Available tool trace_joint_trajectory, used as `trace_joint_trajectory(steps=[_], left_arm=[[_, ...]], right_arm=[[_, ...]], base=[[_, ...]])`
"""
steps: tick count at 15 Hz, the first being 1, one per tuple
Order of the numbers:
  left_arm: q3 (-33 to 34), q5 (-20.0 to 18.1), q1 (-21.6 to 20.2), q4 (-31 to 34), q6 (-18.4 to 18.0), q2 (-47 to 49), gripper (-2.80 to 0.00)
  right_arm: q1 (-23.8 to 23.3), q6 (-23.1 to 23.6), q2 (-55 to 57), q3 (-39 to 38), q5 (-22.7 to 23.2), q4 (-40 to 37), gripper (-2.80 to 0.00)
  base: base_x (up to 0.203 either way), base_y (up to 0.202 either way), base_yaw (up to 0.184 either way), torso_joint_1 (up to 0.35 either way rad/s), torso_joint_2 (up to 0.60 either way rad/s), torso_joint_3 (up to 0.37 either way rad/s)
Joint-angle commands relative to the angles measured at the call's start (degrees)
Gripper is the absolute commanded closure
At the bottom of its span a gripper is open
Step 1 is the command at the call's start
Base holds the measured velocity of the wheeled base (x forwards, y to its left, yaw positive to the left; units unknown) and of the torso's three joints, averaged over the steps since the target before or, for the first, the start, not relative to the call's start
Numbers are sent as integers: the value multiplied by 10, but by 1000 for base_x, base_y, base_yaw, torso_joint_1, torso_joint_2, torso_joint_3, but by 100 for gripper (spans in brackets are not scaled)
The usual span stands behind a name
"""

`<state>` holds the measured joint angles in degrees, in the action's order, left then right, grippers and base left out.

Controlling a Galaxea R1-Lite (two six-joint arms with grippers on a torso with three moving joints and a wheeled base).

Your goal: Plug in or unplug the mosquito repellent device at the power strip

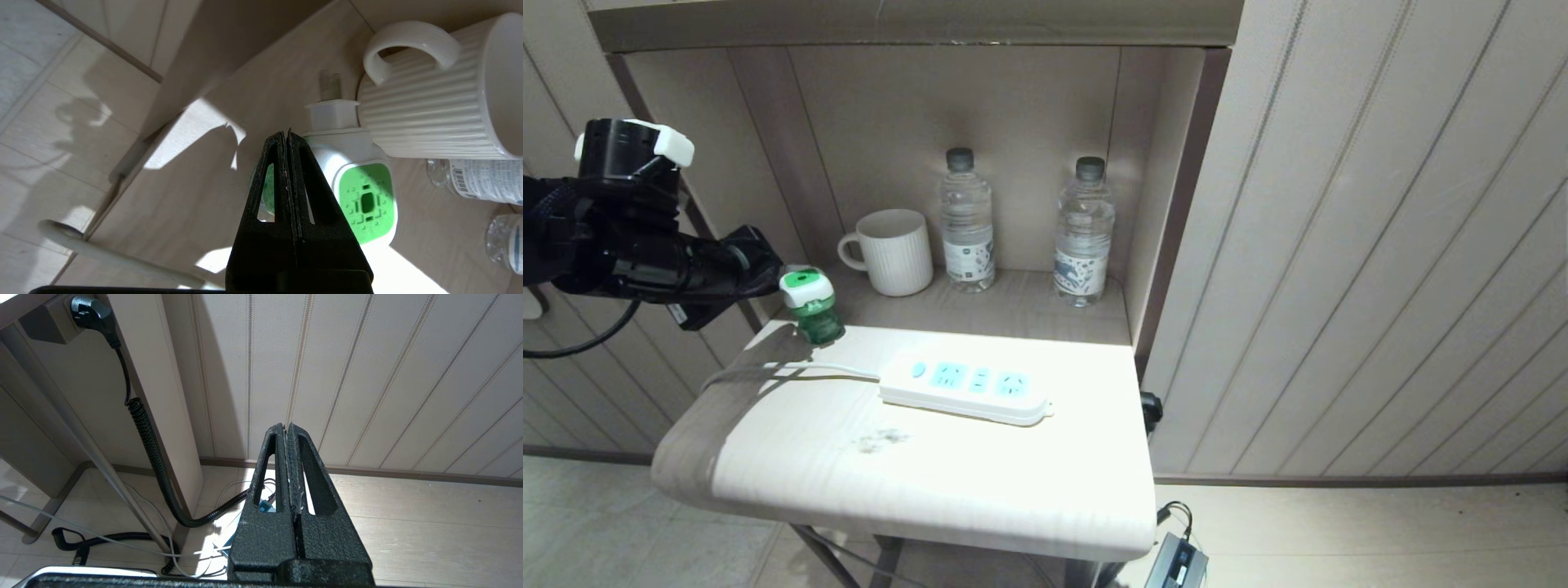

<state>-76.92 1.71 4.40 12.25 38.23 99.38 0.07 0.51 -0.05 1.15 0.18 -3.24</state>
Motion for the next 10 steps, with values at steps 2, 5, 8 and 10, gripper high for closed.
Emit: trace_joint_trajectory(steps=[2,5,8,10], left_arm=[[-5,-19,-1,-7,4,9,0],[-9,-37,0,-14,3,14,0],[-7,-39,0,-21,3,17,0],[-4,-94,0,-34,6,24,0]], right_arm=[[0,0,0,0,0,0,0],[0,0,0,0,0,0,0],[0,0,0,0,0,0,0],[0,0,0,0,0,0,0]], base=[[0,0,0,0,0,0],[0,0,0,0,0,0],[0,0,0,0,0,0],[0,0,0,0,0,0]])
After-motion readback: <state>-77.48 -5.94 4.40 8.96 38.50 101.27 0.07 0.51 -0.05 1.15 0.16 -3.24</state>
